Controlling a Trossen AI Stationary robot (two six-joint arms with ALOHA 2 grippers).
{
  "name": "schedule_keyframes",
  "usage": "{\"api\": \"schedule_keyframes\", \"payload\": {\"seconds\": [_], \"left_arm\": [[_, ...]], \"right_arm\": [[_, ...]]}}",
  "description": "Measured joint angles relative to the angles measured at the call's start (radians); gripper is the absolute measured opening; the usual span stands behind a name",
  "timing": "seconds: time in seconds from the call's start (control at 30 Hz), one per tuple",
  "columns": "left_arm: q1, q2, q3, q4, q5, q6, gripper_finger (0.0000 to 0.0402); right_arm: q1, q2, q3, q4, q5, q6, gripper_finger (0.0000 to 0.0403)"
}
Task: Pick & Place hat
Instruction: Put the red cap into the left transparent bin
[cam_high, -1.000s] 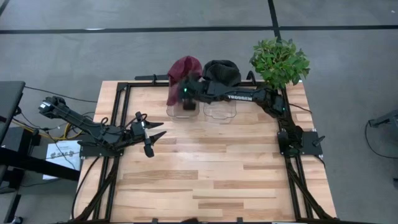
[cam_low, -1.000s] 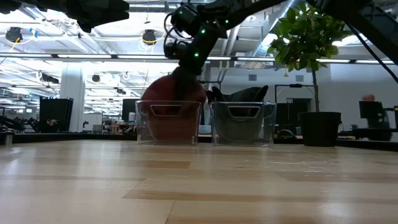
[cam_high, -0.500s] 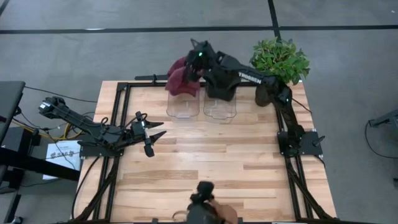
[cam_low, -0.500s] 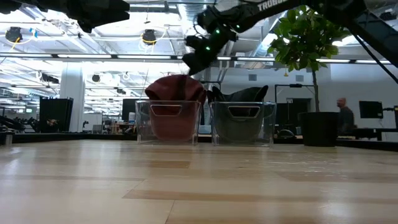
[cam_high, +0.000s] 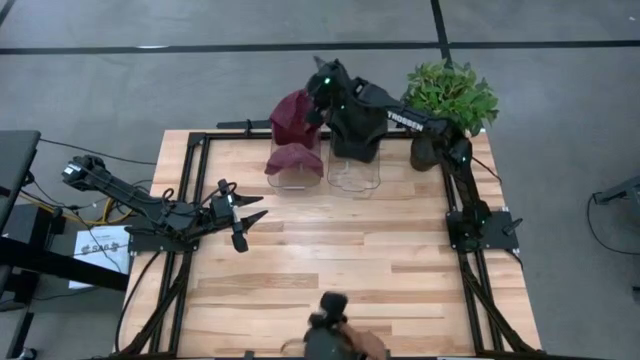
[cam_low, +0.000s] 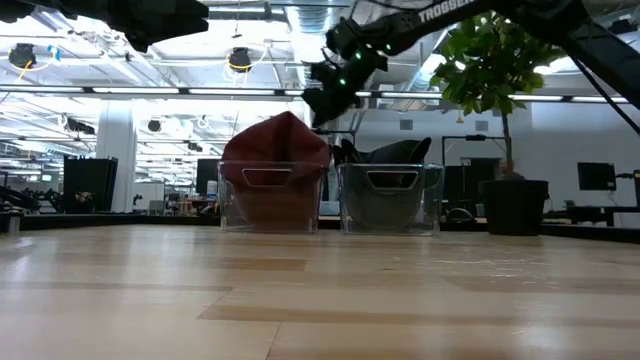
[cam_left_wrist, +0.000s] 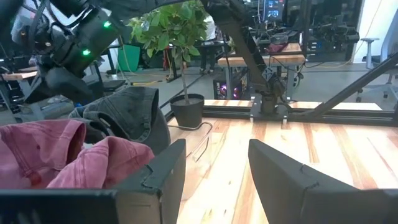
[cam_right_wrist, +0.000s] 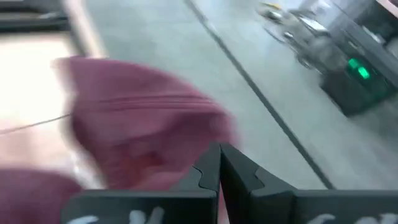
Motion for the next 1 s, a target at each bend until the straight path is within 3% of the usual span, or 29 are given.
{"api": "schedule_keyframes", "payload": {"seconds": [0.3,0.37,0.5,0.57,0.63,0.73,1.0], "left_arm": [[-0.001,0.000,0.000,0.000,0.006,0.001,0.0172],[-0.001,0.000,0.000,-0.001,0.014,-0.009,0.0172],[0.000,0.000,0.000,-0.001,0.051,-0.050,0.0172],[-0.001,0.000,0.000,0.000,0.086,-0.053,0.0172],[-0.001,0.000,0.000,0.000,0.109,-0.070,0.0172],[0.000,0.000,0.000,0.000,0.117,-0.096,0.0172],[0.000,0.000,0.000,0.000,0.117,-0.097,0.0172]], "right_arm": [[0.215,-0.117,0.002,-0.066,-0.013,-0.220,0.0000],[0.254,-0.152,0.003,-0.117,-0.092,-0.217,0.0000],[0.317,-0.185,0.001,-0.327,-0.351,-0.186,0.0000],[0.351,-0.175,-0.023,-0.361,-0.374,-0.172,0.0000],[0.377,-0.171,-0.077,-0.360,-0.349,-0.164,0.0000],[0.401,-0.172,-0.208,-0.206,-0.288,-0.150,0.0000],[0.354,-0.170,-0.441,0.103,0.000,-0.139,0.0000]]}}
